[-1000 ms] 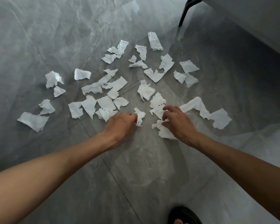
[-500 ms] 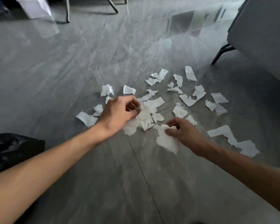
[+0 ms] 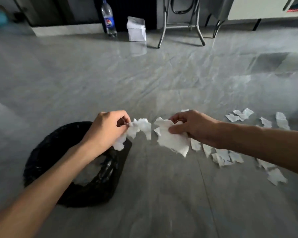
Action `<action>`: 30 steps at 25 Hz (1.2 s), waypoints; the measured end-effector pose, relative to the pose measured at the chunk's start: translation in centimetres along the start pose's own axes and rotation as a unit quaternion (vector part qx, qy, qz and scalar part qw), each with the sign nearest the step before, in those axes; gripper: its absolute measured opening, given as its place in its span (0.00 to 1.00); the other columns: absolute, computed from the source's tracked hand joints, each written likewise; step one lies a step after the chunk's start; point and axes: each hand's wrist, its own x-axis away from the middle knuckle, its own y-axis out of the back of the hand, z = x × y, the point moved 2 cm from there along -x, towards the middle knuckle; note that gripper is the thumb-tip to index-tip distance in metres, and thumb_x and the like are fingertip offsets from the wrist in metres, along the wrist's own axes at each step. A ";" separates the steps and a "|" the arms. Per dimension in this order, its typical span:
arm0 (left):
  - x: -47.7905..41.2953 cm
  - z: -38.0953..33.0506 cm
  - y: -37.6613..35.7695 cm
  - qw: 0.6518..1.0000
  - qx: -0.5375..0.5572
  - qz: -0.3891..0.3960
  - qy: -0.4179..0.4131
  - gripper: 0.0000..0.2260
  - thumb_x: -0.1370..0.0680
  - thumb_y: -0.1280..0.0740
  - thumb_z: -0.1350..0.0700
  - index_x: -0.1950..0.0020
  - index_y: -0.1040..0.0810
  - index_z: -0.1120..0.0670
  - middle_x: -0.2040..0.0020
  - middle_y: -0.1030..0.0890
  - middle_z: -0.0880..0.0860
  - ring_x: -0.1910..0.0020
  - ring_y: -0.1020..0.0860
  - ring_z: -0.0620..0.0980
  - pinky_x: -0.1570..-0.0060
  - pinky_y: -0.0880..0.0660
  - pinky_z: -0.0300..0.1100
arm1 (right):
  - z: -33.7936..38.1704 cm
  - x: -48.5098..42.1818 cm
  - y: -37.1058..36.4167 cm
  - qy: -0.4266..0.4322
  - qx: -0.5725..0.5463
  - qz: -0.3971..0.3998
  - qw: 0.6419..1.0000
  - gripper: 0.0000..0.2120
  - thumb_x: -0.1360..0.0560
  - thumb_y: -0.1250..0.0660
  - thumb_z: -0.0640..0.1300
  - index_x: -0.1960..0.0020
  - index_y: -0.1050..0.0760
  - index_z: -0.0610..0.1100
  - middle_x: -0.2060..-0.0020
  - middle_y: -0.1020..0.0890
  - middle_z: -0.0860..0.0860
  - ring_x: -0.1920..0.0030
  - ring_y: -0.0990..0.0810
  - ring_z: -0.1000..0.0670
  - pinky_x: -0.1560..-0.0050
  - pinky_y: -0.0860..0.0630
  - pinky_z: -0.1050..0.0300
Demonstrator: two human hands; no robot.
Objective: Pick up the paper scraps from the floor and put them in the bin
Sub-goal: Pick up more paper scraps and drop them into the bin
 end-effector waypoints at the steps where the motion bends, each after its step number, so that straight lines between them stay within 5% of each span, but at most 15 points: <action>1: 1.0 2.4 0.5 0.999 -0.018 -0.013 0.035 0.04 0.28 0.30 0.59 0.60 0.20 0.51 0.66 0.18 0.48 0.63 0.19 0.49 0.60 0.25 0.42 | 1.3 -1.1 -2.1 0.012 -0.002 0.015 1.000 0.07 0.30 0.29 0.35 0.54 0.20 0.43 0.61 0.17 0.46 0.61 0.19 0.50 0.59 0.22 0.57; 5: 4.3 10.0 0.9 0.984 -0.053 -0.048 0.164 0.06 0.27 0.33 0.58 0.62 0.22 0.48 0.66 0.18 0.48 0.65 0.20 0.49 0.64 0.24 0.43 | 4.4 -4.7 -9.9 0.037 -0.043 0.063 0.996 0.08 0.30 0.30 0.32 0.57 0.21 0.44 0.61 0.19 0.46 0.62 0.20 0.49 0.60 0.20 0.58; 8: 6.6 13.8 1.4 0.965 -0.080 -0.069 0.239 0.11 0.28 0.36 0.60 0.67 0.26 0.46 0.68 0.20 0.48 0.67 0.21 0.49 0.69 0.31 0.39 | 4.7 -7.1 -15.2 0.011 -0.056 0.094 0.994 0.07 0.30 0.31 0.31 0.58 0.22 0.42 0.62 0.20 0.44 0.59 0.22 0.44 0.54 0.23 0.49; 12: 9.0 16.5 2.9 0.943 -0.095 -0.078 0.308 0.10 0.28 0.37 0.61 0.63 0.24 0.45 0.63 0.18 0.50 0.67 0.23 0.50 0.68 0.30 0.42 | 4.5 -9.8 -19.6 -0.018 -0.049 0.096 0.994 0.08 0.30 0.30 0.31 0.61 0.25 0.42 0.63 0.20 0.44 0.66 0.22 0.48 0.66 0.23 0.59; 15: 9.9 17.5 3.5 0.941 -0.103 -0.040 0.320 0.09 0.28 0.35 0.61 0.53 0.22 0.49 0.57 0.19 0.50 0.62 0.25 0.50 0.62 0.30 0.41 | 3.8 -10.8 -21.7 -0.054 -0.040 0.108 0.992 0.06 0.30 0.29 0.33 0.55 0.23 0.38 0.50 0.18 0.39 0.50 0.18 0.42 0.46 0.20 0.50; 17: 9.8 17.7 3.9 0.946 -0.085 -0.032 0.311 0.12 0.29 0.35 0.62 0.48 0.23 0.49 0.54 0.19 0.49 0.58 0.23 0.49 0.60 0.28 0.42 | 3.7 -11.2 -21.7 -0.053 -0.013 0.122 0.991 0.11 0.29 0.28 0.37 0.47 0.23 0.38 0.46 0.18 0.40 0.46 0.19 0.43 0.43 0.22 0.50; 21: 8.1 16.7 4.1 0.959 -0.071 -0.084 0.261 0.12 0.28 0.36 0.62 0.48 0.22 0.51 0.53 0.19 0.48 0.55 0.21 0.49 0.57 0.25 0.44 | 3.8 -12.2 -18.9 0.100 0.265 -0.005 0.959 0.14 0.31 0.28 0.48 0.47 0.23 0.46 0.53 0.18 0.46 0.55 0.20 0.47 0.58 0.24 0.55; 23: 7.1 16.0 3.6 0.964 -0.077 -0.085 0.238 0.11 0.28 0.35 0.61 0.47 0.21 0.51 0.55 0.18 0.50 0.55 0.21 0.50 0.56 0.24 0.45 | 2.3 -12.4 -18.5 0.073 0.383 -0.013 0.921 0.21 0.32 0.30 0.55 0.45 0.28 0.45 0.54 0.21 0.46 0.54 0.21 0.44 0.56 0.25 0.54; 26: 6.4 16.0 3.0 0.967 -0.066 -0.059 0.240 0.10 0.28 0.35 0.58 0.49 0.21 0.49 0.56 0.17 0.48 0.57 0.20 0.50 0.56 0.24 0.44 | -0.1 -12.3 -19.5 -0.017 0.333 0.038 0.942 0.17 0.30 0.31 0.50 0.50 0.26 0.39 0.61 0.18 0.42 0.66 0.18 0.46 0.67 0.20 0.57; 28: 6.1 16.1 2.7 0.968 -0.055 -0.046 0.241 0.09 0.28 0.35 0.57 0.49 0.21 0.48 0.56 0.17 0.48 0.58 0.20 0.49 0.57 0.24 0.43 | -0.7 -12.6 -19.6 -0.010 0.296 0.019 0.955 0.10 0.31 0.32 0.45 0.55 0.24 0.39 0.65 0.18 0.42 0.75 0.21 0.49 0.77 0.25 0.62; 30: 5.8 15.7 2.2 0.971 -0.046 -0.033 0.230 0.09 0.28 0.35 0.56 0.50 0.20 0.48 0.57 0.17 0.47 0.58 0.20 0.48 0.58 0.25 0.42 | -1.0 -12.5 -18.2 -0.001 0.296 0.000 0.955 0.09 0.33 0.32 0.44 0.55 0.24 0.41 0.64 0.18 0.43 0.75 0.21 0.49 0.76 0.25 0.60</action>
